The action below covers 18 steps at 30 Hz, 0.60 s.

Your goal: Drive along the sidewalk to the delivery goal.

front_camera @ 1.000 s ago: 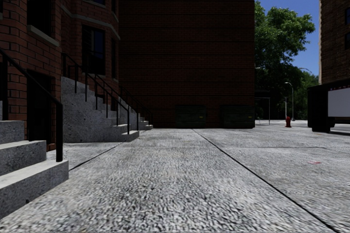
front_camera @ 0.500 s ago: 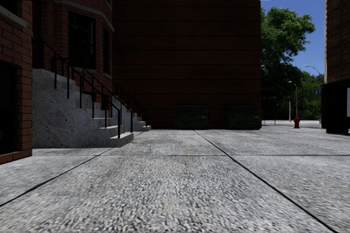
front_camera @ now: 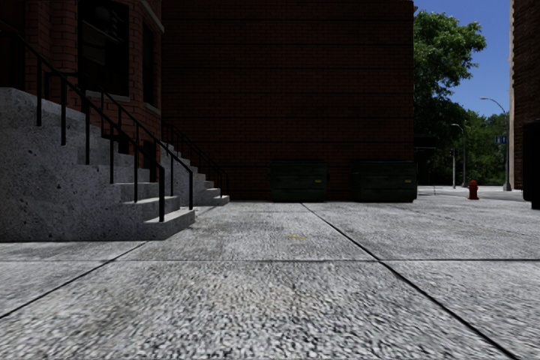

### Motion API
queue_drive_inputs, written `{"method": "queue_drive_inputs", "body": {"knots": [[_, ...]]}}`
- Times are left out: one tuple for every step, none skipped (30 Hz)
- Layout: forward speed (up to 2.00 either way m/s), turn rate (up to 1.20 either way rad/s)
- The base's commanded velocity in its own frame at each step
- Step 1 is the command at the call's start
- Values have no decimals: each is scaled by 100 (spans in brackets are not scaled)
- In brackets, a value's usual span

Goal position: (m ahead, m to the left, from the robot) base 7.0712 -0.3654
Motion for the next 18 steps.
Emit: {"method": "queue_drive_inputs", "body": {"knots": [[192, 0], [195, 0], [195, 0], [195, 0], [195, 0], [195, 0], [195, -6], [195, -9], [195, -9], [195, -17], [195, -19], [194, -19], [194, -13], [194, -13], [194, 0], [194, 0], [194, 0], [194, 0]]}}
